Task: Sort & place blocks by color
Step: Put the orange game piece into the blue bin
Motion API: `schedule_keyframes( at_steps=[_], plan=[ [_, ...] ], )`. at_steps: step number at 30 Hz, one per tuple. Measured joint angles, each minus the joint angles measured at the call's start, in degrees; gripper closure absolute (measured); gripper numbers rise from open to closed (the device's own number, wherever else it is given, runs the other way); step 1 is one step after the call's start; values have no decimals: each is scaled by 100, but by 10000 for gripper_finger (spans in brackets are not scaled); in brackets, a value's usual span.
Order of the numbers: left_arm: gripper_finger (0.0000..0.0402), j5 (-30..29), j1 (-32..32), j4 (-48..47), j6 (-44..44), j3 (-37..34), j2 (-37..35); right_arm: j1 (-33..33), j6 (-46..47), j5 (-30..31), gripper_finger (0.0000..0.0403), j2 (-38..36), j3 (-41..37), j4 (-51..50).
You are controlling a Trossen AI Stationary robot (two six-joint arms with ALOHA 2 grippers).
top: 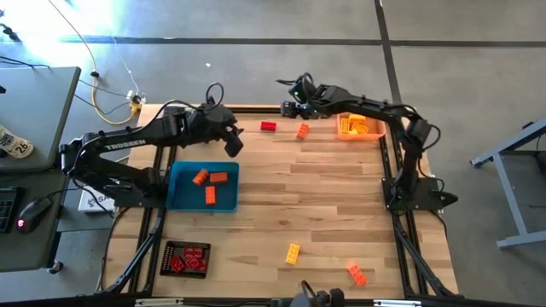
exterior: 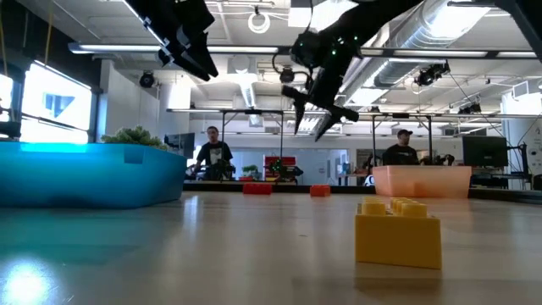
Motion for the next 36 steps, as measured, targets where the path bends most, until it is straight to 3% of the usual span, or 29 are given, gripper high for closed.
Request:
schedule_keyframes(
  at_steps=[36],
  plan=[
    [233, 444, 219, -9, 1095, 0, 4, -44, 1161, -154, 176, 1299, -2, -589]
  ],
)
